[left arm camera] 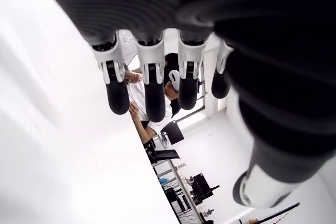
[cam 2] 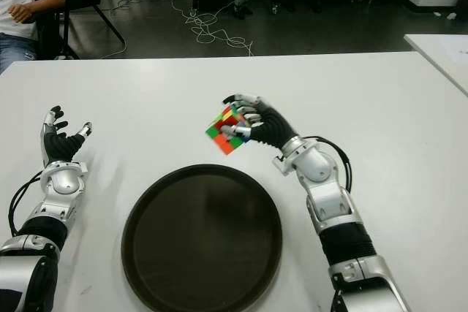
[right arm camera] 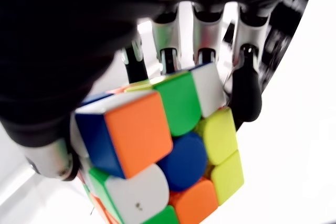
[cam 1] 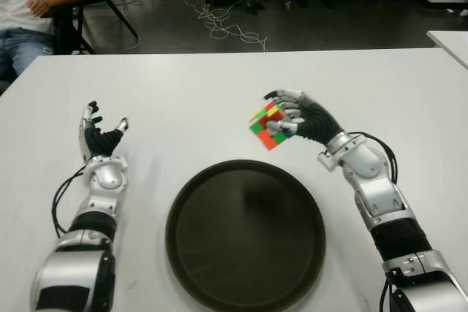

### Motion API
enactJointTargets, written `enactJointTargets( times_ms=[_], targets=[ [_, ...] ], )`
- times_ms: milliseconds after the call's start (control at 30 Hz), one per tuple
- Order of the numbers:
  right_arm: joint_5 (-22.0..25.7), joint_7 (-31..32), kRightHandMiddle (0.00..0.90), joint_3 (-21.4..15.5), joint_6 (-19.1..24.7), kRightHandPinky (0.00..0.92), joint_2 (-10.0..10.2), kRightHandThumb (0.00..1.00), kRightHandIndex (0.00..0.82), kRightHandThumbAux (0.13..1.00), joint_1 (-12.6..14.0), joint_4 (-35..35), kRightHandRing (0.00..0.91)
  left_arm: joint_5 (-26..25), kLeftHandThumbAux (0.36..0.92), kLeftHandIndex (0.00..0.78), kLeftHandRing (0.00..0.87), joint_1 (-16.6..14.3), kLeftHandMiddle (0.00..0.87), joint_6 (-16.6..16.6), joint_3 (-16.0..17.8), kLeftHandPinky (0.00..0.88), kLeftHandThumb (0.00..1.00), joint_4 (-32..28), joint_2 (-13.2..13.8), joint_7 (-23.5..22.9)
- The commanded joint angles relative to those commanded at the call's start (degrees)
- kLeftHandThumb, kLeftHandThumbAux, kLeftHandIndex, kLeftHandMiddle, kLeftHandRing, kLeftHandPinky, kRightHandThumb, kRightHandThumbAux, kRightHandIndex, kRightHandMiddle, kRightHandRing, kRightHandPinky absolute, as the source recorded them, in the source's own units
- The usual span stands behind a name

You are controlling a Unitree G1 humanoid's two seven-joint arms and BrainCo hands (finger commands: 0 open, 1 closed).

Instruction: Pick up the Rubik's Cube and put it in the plate

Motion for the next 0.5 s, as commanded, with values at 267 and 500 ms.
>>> enactJointTargets(
  times_ms=[267,500],
  targets=[
    [-0.34,4.68,0.779,2.1,0.96,0.794,-1.09,0.68,0.435,0.73,0.29,-2.15,0.802,-0.15,0.738,0.097,0.146,-0.07,0.147,0.4,0.13,0.17,0.434,-0.09,-0.08,-0.03],
    [-0.36,9.67,0.788,4.55,4.83,0.788,-3.52,0.681,0.436,0.731,1.3,-6.58,0.801,0.25,0.748,0.103,0.167,0.14,0.159,0.45,-0.15,0.194,0.407,-0.4,-0.09,0.35]
  ],
)
